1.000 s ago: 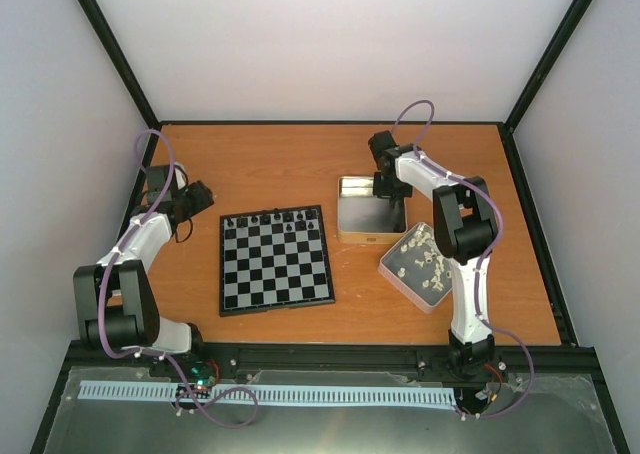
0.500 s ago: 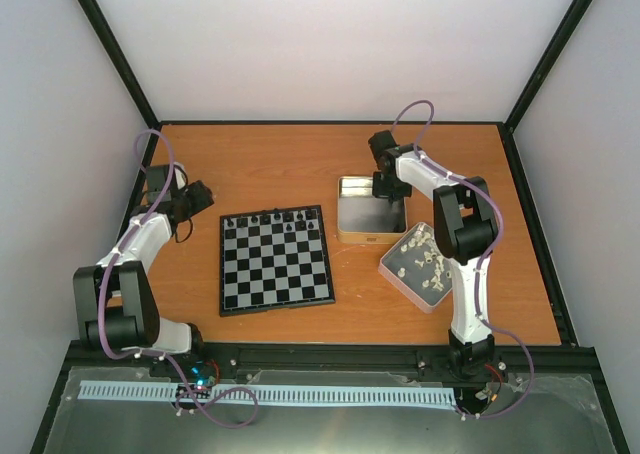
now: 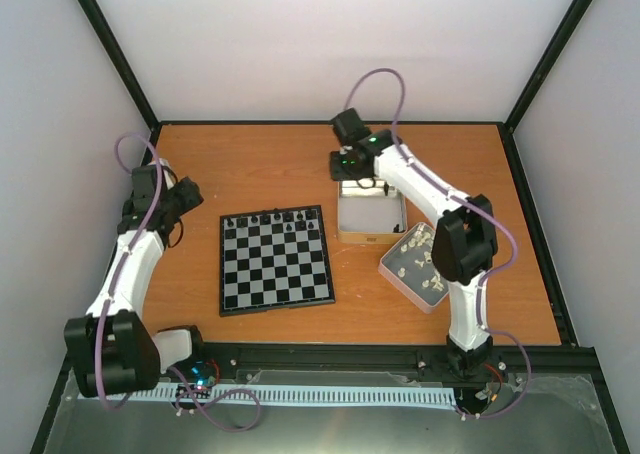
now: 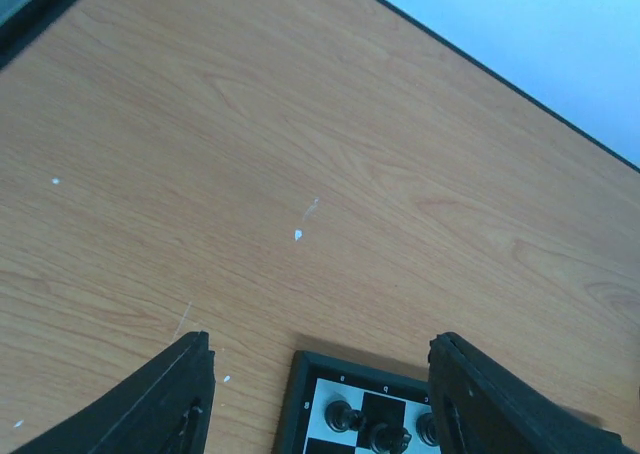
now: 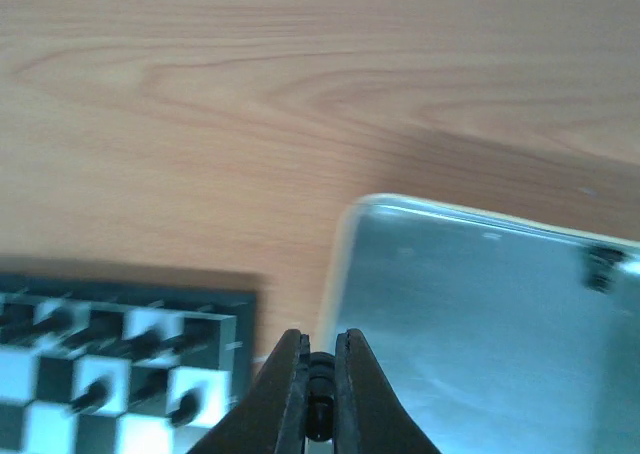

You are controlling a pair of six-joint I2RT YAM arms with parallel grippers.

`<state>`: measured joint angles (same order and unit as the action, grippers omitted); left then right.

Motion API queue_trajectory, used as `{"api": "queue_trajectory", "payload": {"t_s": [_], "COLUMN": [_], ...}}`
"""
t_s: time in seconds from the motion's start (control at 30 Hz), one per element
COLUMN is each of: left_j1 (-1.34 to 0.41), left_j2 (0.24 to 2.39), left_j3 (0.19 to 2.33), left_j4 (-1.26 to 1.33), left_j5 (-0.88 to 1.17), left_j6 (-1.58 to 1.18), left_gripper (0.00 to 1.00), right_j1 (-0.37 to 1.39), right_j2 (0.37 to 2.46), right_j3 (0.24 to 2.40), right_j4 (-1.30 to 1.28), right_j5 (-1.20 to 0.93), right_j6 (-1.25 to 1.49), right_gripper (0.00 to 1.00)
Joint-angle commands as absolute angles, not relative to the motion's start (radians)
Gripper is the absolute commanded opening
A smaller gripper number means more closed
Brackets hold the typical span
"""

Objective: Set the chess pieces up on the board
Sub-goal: Pick up the chess piece from the storage box, then place the chess piece on the chessboard.

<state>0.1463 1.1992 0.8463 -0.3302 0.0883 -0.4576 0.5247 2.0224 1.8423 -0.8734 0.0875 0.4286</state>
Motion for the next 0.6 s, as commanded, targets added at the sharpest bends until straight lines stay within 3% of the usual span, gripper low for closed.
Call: {"api": "queue_trajectory", "payload": {"t_s": [0.0,0.4,0.5,0.57], "left_j1": [0.152,0.151,0.152,0.151], "left_j2": [1.107,0.95,0.934,0.923], "left_j3": [0.839,0.744,0.748,0.749], "left_j4": [-0.406,-0.45,-0.494,-0.531], "left_j5": [0.027,0.028,0.032,0.013], "left_j6": [-0.44,-0.422,-0.425,-0.422], "left_gripper": [0.61,0.7,0.79,0.9], "right_j1": [0.672,0.911,0.93,0.936], "right_j2": [2.062,2.234,2.254,2.261], "right_j3": [1.94,2.088,2.084,2.077], "right_j4": [-0.893,-0.867,-0.868,-0.866], "right_j5": [0.073,0.027,0.005,-0.007], "right_j6": [0.358,0.159,0.139,0.13], "right_gripper": [0.03,0.03,0.03,0.03]}}
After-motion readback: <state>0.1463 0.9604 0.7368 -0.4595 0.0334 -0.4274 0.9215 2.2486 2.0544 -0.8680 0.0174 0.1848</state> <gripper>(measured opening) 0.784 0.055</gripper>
